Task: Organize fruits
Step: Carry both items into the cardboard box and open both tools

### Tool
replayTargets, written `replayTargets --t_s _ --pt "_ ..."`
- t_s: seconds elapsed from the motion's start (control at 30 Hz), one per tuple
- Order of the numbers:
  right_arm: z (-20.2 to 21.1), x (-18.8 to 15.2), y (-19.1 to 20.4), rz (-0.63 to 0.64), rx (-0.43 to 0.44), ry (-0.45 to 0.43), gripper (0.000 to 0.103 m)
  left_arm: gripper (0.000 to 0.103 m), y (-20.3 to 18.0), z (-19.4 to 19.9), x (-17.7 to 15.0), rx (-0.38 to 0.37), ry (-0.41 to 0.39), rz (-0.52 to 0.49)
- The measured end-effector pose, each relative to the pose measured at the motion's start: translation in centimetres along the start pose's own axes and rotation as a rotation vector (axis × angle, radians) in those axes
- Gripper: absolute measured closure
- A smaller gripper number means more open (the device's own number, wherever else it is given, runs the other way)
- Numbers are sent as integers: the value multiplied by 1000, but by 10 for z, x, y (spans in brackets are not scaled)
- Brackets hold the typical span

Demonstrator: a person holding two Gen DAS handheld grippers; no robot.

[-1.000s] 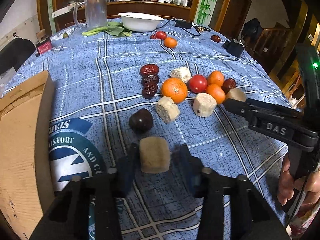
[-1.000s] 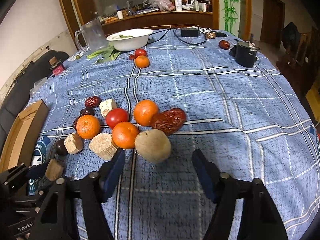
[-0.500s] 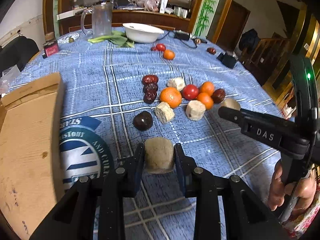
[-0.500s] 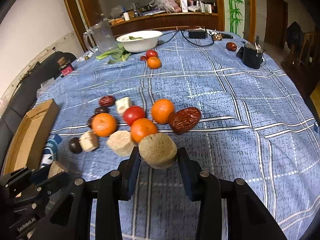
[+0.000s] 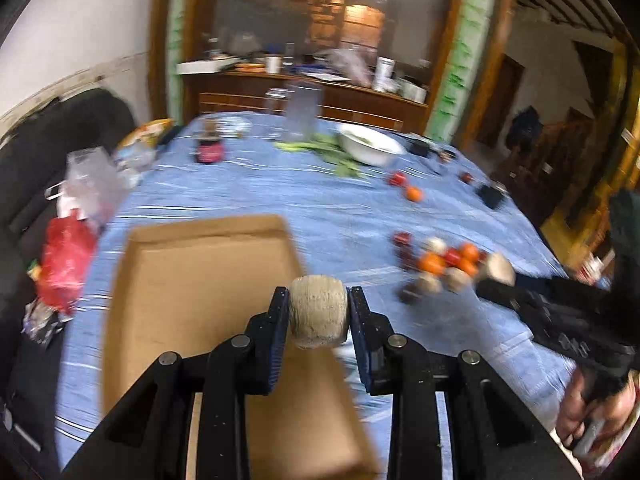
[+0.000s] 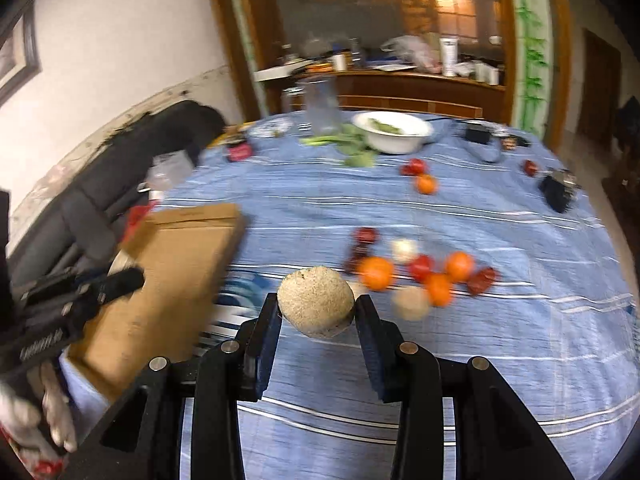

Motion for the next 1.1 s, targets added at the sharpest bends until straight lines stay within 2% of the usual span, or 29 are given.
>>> replayTargets --t_s 0.1,0.23,0.4,0.6,0.83,0.9,0.97,1.1 --pt "-27 11 45 -7 85 54 62 74 55 -19 14 29 44 97" --pt "-69 24 96 -7 162 120 61 74 102 -53 18 91 114 145" --pt "-122 37 132 50 133 179 61 74 139 -91 16 78 181 235" --pt "-172 37 138 83 83 242 61 74 156 -121 13 98 237 254" --pt "-200 27 140 102 60 295 61 74 163 -134 5 125 270 261" --pt "-204 26 138 102 52 301 61 69 161 -134 6 125 269 250" --pt "-207 28 135 100 30 293 61 52 161 -132 6 132 264 247" --pt "-203 31 131 109 8 274 58 51 163 -120 10 121 244 272"
Point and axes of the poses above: each gripper's, at about its wrist camera, not at the fingertips, and z roughly against the way its jaws point, y to its left, x to its top, the point moved 10 cm from there along -z, roughly the way its jaws point, and after that the axes turned 2 degrees about -x, right-handed, at the moved point
